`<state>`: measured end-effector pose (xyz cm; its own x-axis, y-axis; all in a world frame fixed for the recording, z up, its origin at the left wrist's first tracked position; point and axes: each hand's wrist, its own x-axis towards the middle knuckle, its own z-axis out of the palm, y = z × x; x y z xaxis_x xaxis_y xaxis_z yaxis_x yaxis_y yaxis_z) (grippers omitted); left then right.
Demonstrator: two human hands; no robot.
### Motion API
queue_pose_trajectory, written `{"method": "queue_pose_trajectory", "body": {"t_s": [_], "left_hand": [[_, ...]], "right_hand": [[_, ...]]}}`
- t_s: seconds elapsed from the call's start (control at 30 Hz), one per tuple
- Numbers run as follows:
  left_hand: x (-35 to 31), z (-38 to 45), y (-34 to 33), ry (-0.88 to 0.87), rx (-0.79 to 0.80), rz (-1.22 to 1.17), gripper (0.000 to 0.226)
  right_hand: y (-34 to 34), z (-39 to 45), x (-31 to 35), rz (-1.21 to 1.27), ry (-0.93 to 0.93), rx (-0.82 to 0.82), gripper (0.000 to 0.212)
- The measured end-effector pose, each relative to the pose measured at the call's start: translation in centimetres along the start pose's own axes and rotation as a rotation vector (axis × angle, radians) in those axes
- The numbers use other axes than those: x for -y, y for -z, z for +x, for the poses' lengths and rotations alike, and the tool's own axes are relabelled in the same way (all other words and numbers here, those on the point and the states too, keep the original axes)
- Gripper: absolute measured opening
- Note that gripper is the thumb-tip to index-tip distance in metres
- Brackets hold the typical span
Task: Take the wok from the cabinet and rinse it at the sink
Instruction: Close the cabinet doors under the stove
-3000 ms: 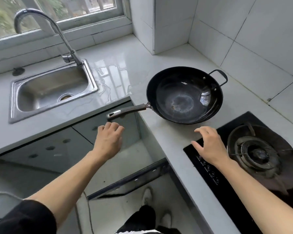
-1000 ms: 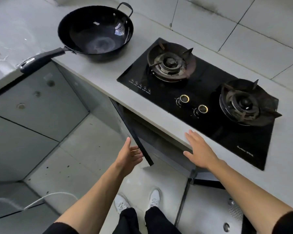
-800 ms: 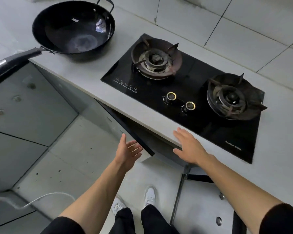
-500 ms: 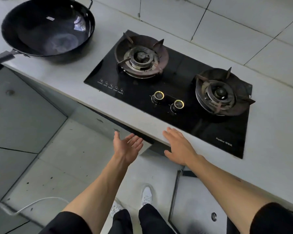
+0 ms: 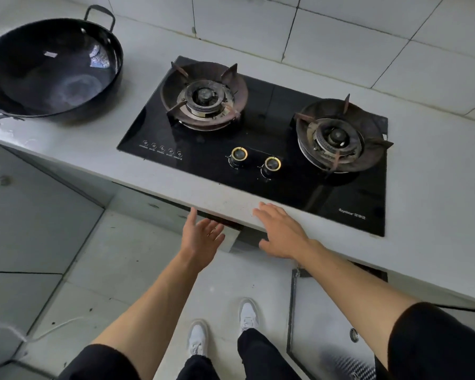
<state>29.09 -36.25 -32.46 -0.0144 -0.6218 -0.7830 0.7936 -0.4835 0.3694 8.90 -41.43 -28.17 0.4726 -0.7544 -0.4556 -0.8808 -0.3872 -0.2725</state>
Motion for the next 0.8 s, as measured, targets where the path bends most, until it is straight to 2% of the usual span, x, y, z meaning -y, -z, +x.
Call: {"method": "queue_pose_trajectory", "body": {"t_s": [0.07,0.13,0.2,0.27,0.37,0.43,0.53,0.67,0.8], "left_hand": [[-0.2,-1.1,-0.2,0.015,-0.034,0.256,0.078],[-0.2,-2.2,-0.6,-0.07,-0.06,0.653,0.057],[-0.2,-3.1,-1.0,-0.286,-0.017,1.147,0.041],[0.2,-3.6,-1.3,-0.496,0.063,1.562,0.037],[1.1,-3.6,-2.0,-0.746,0.169,2.035,0.047],[1.8,-3.5,-2.7,-0.844,0.262,2.223,0.05],[2.9,-3.6,-4.2,-0.853,0.349,2.388,0.057],[3.9,-3.2,-5.8,-0.94,0.355,2.495,0.053],[4.1,-2.2,-6.6,-0.876,0.301,2.566,0.057]], "right_hand": [[0.2,-1.1,0.0,0.075,-0.016,-0.004,0.077],[-0.5,-3.6,0.1,0.197,-0.085,-0.082,0.072],[-2.0,-7.1,0.1,0.268,-0.172,-0.165,0.069],[-4.0,-10.7,-0.4,0.294,-0.25,-0.215,0.068],[-6.6,-15.8,-1.8,0.348,-0.429,-0.242,0.064],[-8.2,-19.2,-2.6,0.364,-0.554,-0.245,0.062],[-10.1,-23.7,-3.2,0.378,-0.698,-0.287,0.064],[-12.4,-27.5,-3.8,0.392,-0.795,-0.357,0.06],[-14.1,-29.4,-5.3,0.409,-0.912,-0.345,0.062]]}}
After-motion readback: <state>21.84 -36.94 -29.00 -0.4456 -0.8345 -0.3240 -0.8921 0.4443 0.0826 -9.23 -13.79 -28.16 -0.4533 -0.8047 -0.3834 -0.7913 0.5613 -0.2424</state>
